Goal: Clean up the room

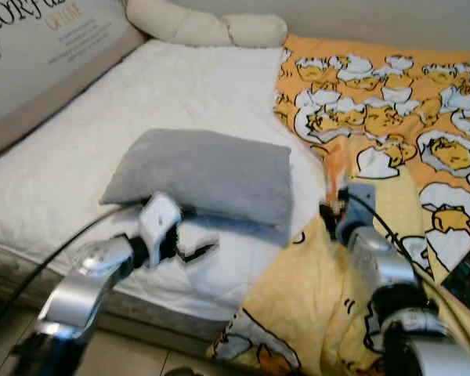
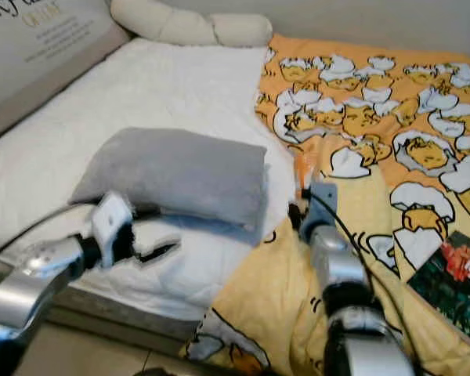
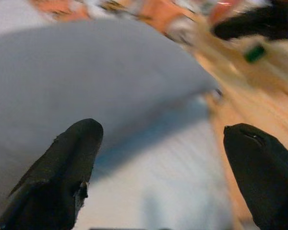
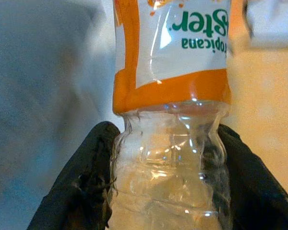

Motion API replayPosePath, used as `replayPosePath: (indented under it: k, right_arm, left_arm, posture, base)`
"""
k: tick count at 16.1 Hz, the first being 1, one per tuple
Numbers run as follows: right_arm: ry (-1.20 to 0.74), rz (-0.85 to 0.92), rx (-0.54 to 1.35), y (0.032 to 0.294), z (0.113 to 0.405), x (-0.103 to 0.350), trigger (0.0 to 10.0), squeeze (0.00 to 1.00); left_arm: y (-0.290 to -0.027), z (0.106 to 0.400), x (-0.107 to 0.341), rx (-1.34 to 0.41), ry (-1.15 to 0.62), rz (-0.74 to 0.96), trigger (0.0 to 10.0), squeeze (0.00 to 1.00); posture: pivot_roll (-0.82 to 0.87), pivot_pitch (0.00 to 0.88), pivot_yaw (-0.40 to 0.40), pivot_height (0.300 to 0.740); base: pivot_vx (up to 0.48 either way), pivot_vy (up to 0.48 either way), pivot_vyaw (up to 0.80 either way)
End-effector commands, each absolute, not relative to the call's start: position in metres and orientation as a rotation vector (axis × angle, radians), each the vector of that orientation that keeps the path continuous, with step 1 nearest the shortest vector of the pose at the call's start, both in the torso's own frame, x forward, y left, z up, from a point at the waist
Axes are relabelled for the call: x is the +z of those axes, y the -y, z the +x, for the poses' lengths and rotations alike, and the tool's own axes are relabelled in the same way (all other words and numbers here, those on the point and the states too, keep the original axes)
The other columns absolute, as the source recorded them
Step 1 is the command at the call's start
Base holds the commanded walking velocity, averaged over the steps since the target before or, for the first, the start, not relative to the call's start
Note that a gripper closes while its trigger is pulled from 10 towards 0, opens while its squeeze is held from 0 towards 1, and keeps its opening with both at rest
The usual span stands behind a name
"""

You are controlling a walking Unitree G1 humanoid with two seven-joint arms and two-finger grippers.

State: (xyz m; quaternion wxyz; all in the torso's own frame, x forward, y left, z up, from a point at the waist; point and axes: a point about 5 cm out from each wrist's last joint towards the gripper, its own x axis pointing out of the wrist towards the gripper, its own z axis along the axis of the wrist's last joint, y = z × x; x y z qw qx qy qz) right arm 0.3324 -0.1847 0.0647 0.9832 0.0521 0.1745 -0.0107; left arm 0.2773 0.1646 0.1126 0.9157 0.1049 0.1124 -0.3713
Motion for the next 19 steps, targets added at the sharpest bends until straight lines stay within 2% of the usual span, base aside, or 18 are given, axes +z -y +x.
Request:
replayPosePath:
  k: [1, 3, 6, 7, 9, 19]
  right_arm:
    - [-0.224, 0.112, -0.025, 0.183, 0.336, 0.086, 10.0, 0.00]
    - [-0.107, 0.142, 0.015, 0.170, 0.329, 0.101, 10.0, 0.00]
    - [-0.071, 0.152, 0.101, 0.149, 0.319, 0.108, 10.0, 0.00]
    - [-0.070, 0.148, 0.105, 0.147, 0.318, 0.109, 10.0, 0.00]
    - [-0.061, 0.108, 0.087, 0.148, 0.317, 0.110, 10.0, 0.00]
    - [-0.078, 0.072, 0.109, 0.147, 0.314, 0.113, 10.0, 0.00]
  left_arm:
    - [-0.170, 0.289, 0.121, -0.625, -0.179, 0.210, 10.0, 0.00]
    - [-0.167, 0.298, 0.120, -0.479, -0.158, 0.211, 10.0, 0.00]
    - [-0.156, 0.298, 0.115, -0.330, -0.144, 0.197, 10.0, 0.00]
    - [-0.157, 0.299, 0.114, -0.321, -0.140, 0.179, 10.0, 0.00]
    - [-0.170, 0.308, 0.119, -0.193, -0.112, 0.184, 10.0, 0.00]
    - [-0.168, 0.310, 0.117, -0.198, -0.120, 0.238, 10.0, 0.00]
  posture:
    - [0.01, 0.000, 0.042, 0.740]
    - [0.01, 0.000, 0.050, 0.740]
    - [0.04, 0.000, 0.001, 0.740]
    - [0.04, 0.000, 0.001, 0.740]
    - [0.04, 0.000, -0.001, 0.740]
    - [0.01, 0.000, 0.008, 0.740]
  base:
    - [0.000, 0.000, 0.00]
    - [0.000, 0.000, 0.40]
    - [0.000, 0.000, 0.80]
    - [0.000, 0.000, 0.80]
    - [0.000, 0.000, 0.80]
    - [0.000, 0.000, 0.80]
